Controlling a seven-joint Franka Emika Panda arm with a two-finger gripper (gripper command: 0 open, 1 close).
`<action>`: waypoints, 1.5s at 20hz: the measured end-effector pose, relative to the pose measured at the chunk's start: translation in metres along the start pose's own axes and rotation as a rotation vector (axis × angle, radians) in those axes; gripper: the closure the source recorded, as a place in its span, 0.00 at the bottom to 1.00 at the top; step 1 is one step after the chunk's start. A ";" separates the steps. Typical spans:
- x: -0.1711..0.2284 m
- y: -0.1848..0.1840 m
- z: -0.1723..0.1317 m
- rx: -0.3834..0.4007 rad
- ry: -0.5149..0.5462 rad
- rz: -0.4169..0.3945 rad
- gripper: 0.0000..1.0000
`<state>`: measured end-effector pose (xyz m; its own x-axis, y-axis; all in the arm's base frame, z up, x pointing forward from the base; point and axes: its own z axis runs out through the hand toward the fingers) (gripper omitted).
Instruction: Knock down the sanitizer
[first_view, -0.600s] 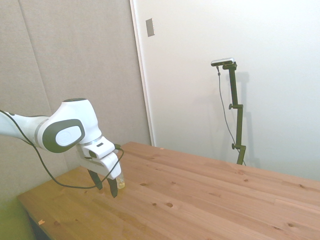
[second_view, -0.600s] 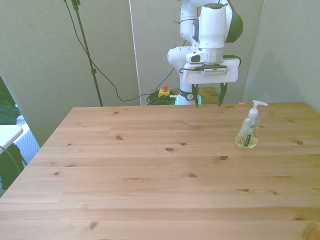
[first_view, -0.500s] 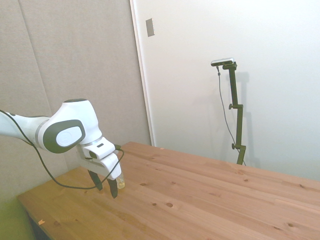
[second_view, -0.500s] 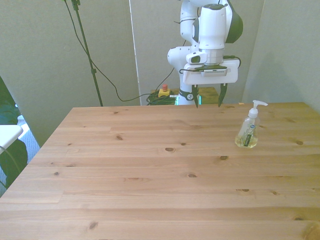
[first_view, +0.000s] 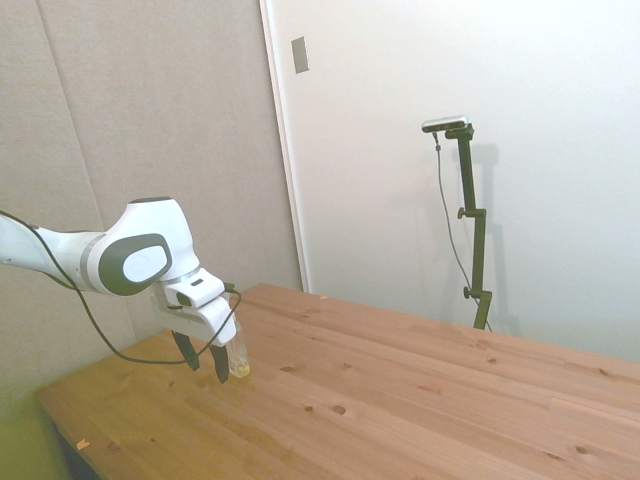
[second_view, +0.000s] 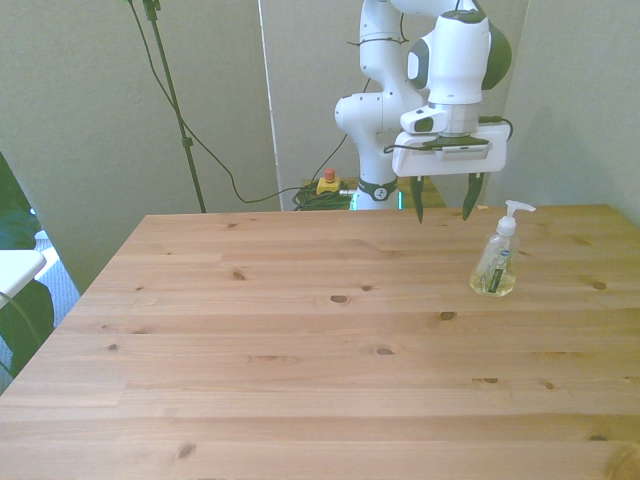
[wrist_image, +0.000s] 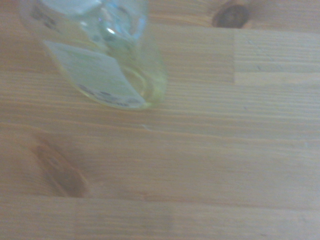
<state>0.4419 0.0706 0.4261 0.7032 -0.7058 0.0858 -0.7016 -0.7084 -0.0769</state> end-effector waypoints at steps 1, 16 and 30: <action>-0.003 -0.009 0.002 -0.004 0.001 -0.002 1.00; -0.022 -0.085 0.036 -0.052 0.032 -0.007 1.00; -0.003 -0.114 0.038 -0.033 0.065 0.032 1.00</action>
<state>0.5237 0.1531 0.3973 0.6720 -0.7256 0.1481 -0.7279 -0.6840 -0.0479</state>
